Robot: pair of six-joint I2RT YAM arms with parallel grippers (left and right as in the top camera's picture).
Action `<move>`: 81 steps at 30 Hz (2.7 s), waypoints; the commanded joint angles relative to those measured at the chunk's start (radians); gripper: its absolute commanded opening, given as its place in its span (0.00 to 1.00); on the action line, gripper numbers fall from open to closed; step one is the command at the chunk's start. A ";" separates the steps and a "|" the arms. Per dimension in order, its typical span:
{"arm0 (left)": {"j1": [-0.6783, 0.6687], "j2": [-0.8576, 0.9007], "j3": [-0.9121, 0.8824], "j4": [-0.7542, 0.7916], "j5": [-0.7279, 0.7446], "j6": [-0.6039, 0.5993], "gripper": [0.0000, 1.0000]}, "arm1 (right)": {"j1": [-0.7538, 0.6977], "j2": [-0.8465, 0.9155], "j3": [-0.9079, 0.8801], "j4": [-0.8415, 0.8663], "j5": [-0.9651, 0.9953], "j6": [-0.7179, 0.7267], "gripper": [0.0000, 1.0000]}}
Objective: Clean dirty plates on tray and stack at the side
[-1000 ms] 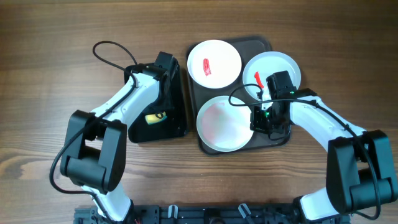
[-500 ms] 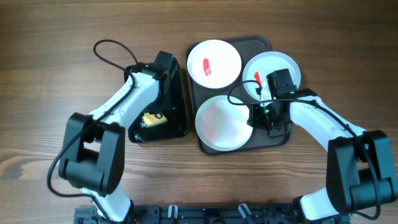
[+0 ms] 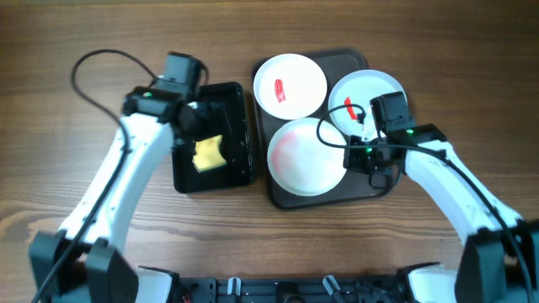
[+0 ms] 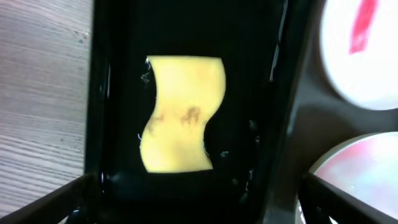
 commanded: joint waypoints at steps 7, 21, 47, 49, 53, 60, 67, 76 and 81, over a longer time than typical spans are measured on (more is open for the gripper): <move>0.160 -0.146 0.019 -0.018 0.228 0.002 1.00 | 0.019 -0.082 0.090 -0.063 0.103 -0.014 0.04; 0.274 -0.186 0.018 -0.089 0.294 0.049 0.97 | 0.163 -0.079 0.362 -0.158 0.236 0.049 0.04; 0.335 -0.602 0.018 -0.090 0.328 0.065 1.00 | 0.758 0.140 0.467 0.298 1.134 -0.335 0.04; 0.335 -0.602 0.018 -0.090 0.328 0.065 1.00 | 0.784 0.140 0.467 0.301 1.183 -0.369 0.04; 0.335 -0.595 0.018 -0.093 0.328 0.065 1.00 | 0.824 0.140 0.467 0.303 1.268 -0.377 0.04; 0.335 -0.591 0.018 -0.093 0.328 0.065 1.00 | 0.849 0.139 0.467 0.341 1.326 -0.430 0.04; 0.335 -0.592 0.018 -0.093 0.328 0.064 1.00 | 0.849 0.139 0.467 0.356 1.341 -0.457 0.04; 0.335 -0.592 0.018 -0.093 0.328 0.065 1.00 | 0.865 0.139 0.467 0.428 1.344 -0.526 0.04; 0.335 -0.591 0.018 -0.093 0.328 0.065 1.00 | 0.877 0.139 0.467 0.467 1.365 -0.557 0.04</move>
